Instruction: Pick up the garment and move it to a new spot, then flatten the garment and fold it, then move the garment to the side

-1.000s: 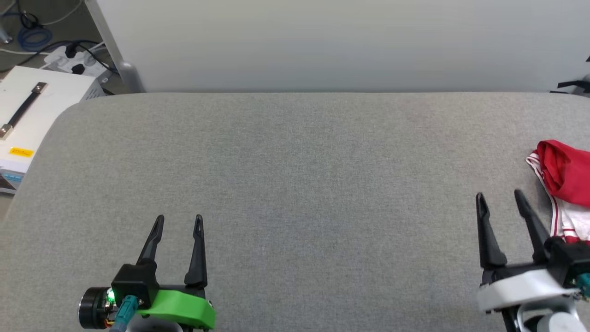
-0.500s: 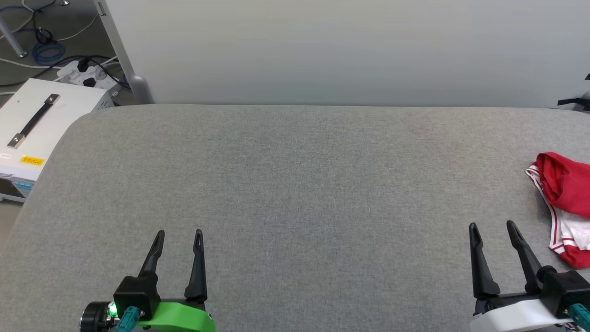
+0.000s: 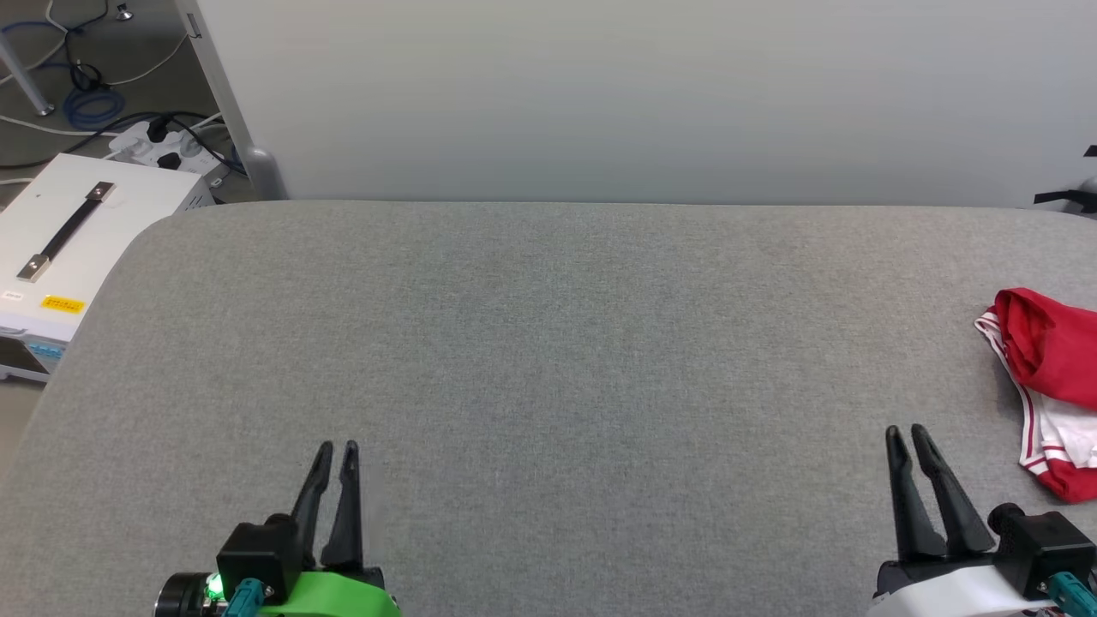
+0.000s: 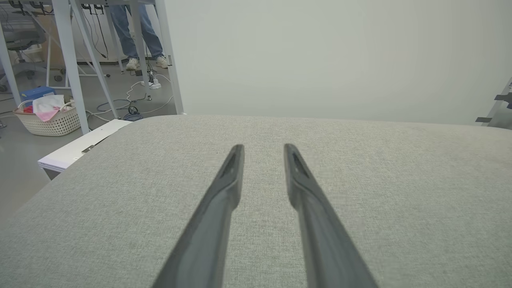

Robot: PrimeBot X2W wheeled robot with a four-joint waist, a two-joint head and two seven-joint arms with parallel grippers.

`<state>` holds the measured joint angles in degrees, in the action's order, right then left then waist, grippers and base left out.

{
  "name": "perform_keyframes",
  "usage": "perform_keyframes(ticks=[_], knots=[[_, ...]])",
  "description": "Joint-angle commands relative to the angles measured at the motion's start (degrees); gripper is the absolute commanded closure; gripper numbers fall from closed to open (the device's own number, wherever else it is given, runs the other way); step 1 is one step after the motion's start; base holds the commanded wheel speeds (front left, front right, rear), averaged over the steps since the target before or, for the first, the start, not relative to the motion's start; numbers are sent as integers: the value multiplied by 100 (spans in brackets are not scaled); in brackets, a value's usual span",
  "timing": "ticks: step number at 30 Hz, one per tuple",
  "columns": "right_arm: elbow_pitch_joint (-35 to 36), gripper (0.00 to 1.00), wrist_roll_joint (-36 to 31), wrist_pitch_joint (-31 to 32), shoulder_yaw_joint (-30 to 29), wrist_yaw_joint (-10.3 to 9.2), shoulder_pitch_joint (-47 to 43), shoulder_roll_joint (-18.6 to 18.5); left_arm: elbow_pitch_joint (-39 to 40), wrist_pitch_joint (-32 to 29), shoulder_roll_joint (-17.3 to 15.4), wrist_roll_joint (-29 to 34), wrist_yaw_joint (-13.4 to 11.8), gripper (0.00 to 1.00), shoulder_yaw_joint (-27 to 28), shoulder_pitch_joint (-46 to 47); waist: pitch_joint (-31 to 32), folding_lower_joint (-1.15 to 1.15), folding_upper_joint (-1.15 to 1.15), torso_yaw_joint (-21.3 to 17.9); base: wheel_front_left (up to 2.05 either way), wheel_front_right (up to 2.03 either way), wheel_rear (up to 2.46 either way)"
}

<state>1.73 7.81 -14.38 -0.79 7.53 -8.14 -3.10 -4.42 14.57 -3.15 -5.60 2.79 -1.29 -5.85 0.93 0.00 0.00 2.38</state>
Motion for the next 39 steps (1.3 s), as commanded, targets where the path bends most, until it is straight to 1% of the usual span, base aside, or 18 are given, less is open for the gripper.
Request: perform_keyframes(ticks=[1, 39], knots=[[0, 100, -2, 3, 0, 0, 2, 0, 0, -3, 0, 1, -1, 100, -2, 1, 0, 0, 0, -1, 0, 0, 0], [-50, 100, -226, 418, 22, -1, 236, 6, 127, -423, 8, 162, -81, 100, 34, 170, -27, 0, 0, -69, 0, 0, 0]])
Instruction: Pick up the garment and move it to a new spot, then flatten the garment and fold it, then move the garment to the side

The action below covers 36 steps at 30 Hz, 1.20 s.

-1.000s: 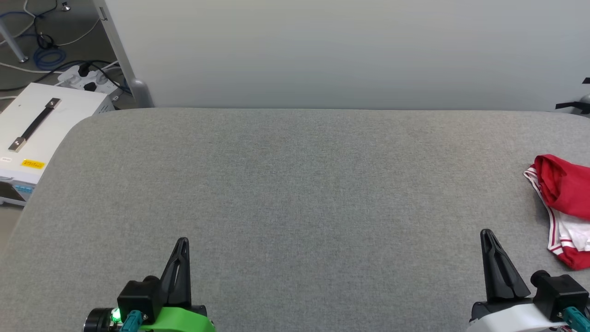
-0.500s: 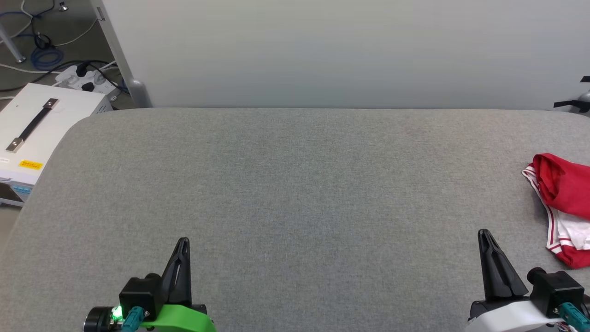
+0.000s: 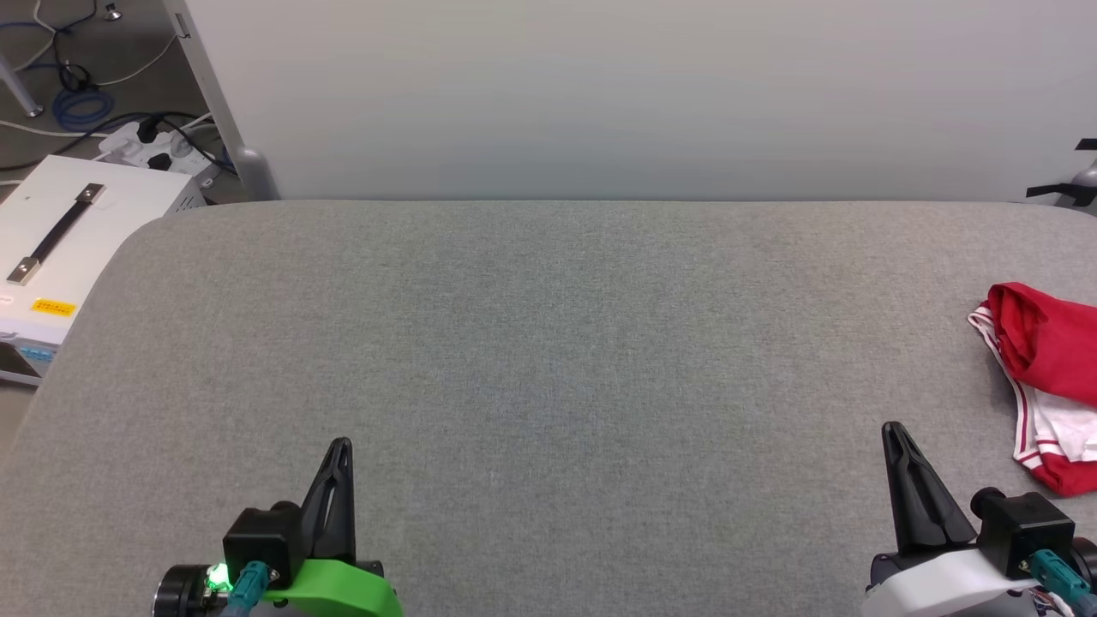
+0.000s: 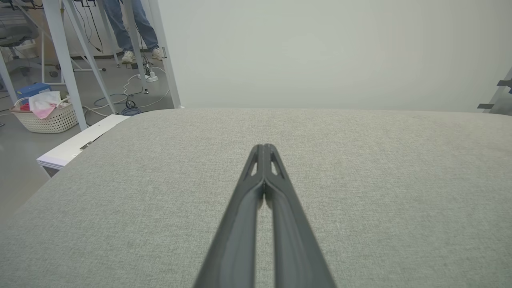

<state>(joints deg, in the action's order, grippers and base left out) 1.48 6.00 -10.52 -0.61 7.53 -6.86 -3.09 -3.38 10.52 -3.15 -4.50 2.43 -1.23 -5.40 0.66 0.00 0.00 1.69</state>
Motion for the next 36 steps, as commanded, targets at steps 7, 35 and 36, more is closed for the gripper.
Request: perform_keyframes(ticks=[7, 35, 36], knots=[[-35, 100, -90, 112, 9, -1, 153, 7, 48, -98, 9, 84, -61, 100, 34, 157, -5, 0, 0, -14, 0, 0, 0], [-73, 100, -262, 429, 26, -2, 333, 12, 145, -419, 15, 207, -122, 100, 64, 286, -26, 0, 0, -66, 0, 0, 0], [-74, 100, -267, 439, 27, -2, 338, 12, 149, -430, 15, 211, -124, 100, 65, 290, -27, 0, 0, -68, 0, 0, 0]])
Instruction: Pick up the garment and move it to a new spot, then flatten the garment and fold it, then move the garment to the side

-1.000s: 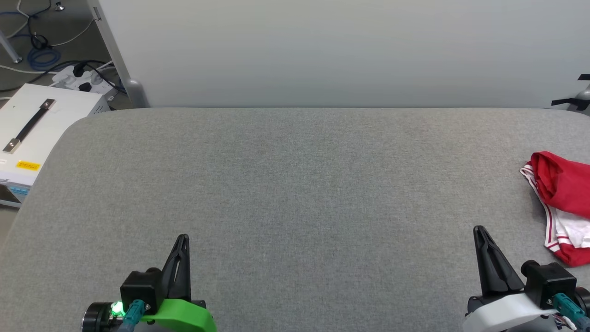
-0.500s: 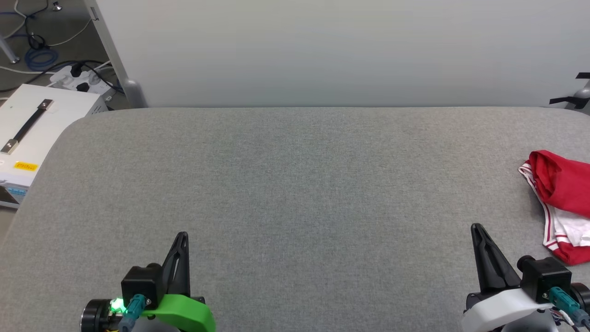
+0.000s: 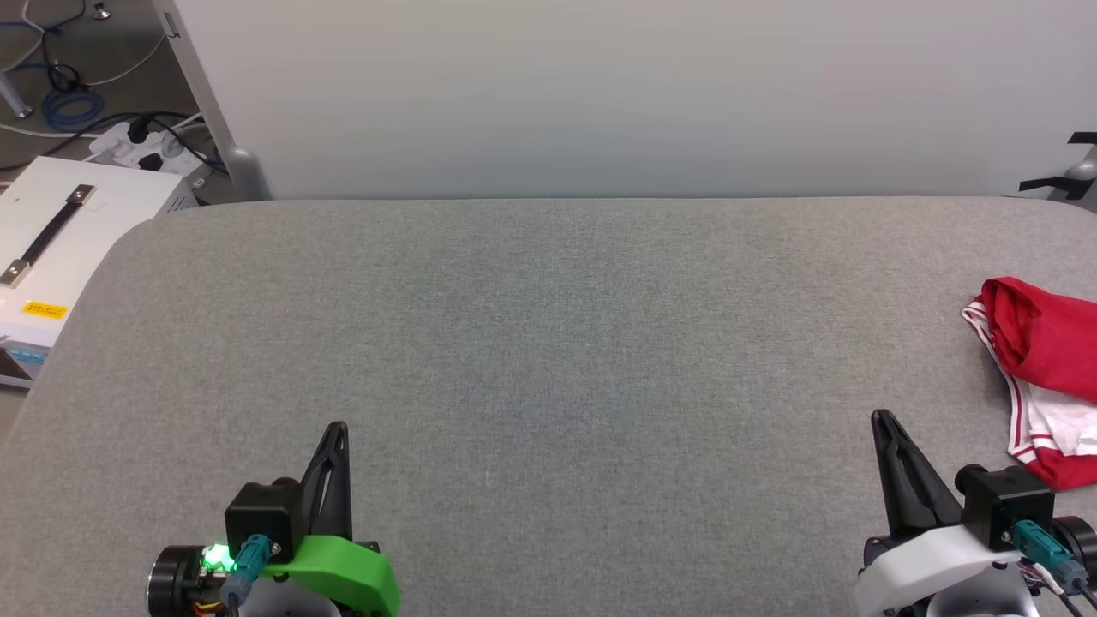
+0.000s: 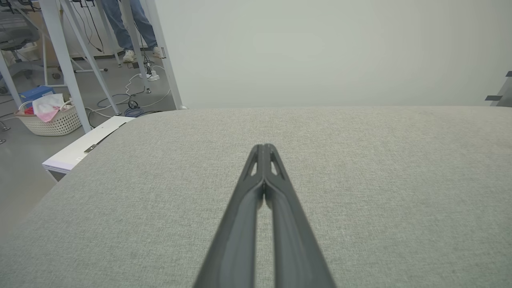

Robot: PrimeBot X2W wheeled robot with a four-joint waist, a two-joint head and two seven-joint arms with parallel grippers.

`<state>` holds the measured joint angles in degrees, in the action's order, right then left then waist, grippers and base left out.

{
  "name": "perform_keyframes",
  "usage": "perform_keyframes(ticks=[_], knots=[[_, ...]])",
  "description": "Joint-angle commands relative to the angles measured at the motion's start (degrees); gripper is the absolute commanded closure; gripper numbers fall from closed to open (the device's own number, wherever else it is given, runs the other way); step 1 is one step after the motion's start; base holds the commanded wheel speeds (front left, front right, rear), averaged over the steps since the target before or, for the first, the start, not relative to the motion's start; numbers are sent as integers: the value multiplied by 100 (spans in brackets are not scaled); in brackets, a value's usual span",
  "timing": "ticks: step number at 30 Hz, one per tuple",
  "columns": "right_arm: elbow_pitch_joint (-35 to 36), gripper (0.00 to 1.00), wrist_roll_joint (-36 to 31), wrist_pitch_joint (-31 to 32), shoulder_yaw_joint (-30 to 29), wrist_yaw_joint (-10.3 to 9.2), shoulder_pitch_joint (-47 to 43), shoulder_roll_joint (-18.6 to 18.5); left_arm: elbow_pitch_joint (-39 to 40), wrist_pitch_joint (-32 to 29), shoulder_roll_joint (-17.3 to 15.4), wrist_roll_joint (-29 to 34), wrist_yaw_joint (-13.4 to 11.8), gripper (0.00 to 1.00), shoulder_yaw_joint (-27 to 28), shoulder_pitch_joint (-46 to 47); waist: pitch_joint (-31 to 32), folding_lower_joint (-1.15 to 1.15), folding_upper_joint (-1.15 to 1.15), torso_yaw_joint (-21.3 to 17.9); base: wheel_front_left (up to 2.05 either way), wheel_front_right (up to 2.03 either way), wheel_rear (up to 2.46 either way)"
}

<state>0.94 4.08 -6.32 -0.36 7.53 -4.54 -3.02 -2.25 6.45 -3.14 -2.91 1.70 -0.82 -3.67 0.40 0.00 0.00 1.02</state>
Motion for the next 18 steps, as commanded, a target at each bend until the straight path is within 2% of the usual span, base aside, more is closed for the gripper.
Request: perform_keyframes(ticks=[1, 18], knots=[[-22, 100, -82, 31, 2, -2, 114, 4, 39, -36, 15, 56, -53, 100, 26, 122, -1, 0, 0, -3, 0, 0, 0], [-45, 100, -188, 227, 13, -3, 225, 7, 100, -234, 18, 133, -91, 100, 44, 202, -14, 0, 0, -35, 0, 0, 0]])
